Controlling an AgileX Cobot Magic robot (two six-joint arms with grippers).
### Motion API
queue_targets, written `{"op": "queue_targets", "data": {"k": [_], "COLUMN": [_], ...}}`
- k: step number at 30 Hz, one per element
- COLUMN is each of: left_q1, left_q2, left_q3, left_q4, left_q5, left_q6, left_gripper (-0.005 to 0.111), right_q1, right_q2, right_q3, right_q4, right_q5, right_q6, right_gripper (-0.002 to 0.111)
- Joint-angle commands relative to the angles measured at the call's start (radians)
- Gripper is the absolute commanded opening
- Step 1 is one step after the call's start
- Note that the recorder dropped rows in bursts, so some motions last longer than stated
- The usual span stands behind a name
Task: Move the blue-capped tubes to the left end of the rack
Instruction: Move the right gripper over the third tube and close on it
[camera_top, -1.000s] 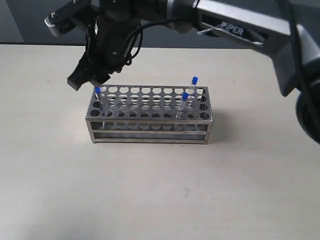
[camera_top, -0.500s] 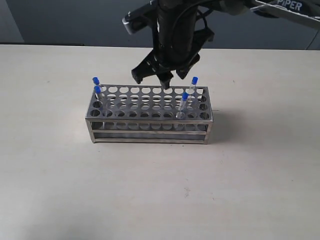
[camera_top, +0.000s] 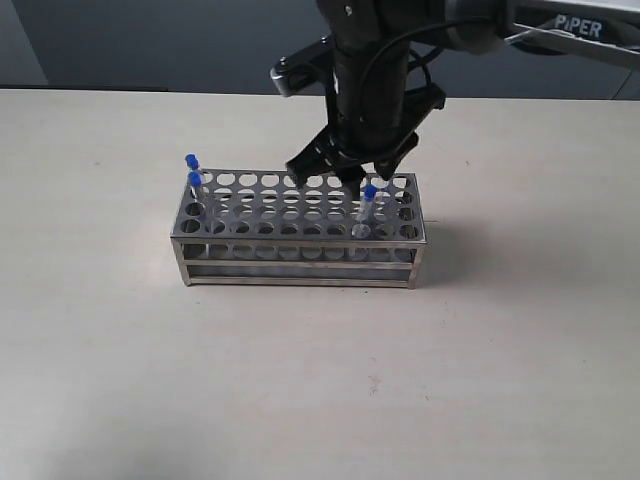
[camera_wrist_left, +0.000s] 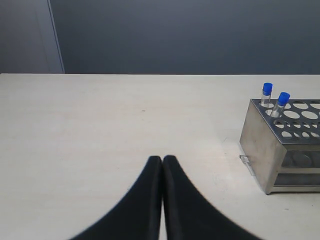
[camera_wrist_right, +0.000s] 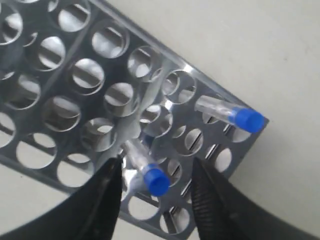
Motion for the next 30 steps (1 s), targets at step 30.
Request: {"op": "queue_targets", "data": {"k": [30], "left_q1": [-0.006], "left_q2": [-0.004], "left_q3": [-0.003], "left_q4": [-0.001], "left_q5": [-0.007], "left_q6": [-0.001], "left_gripper": [0.001], "right_q1": [-0.074], "right_q2": [-0.01], "right_q3": [0.102], "right_q4": [0.178], "right_q5": [-0.088], "right_q6": [-0.095], "right_gripper": [0.035]}}
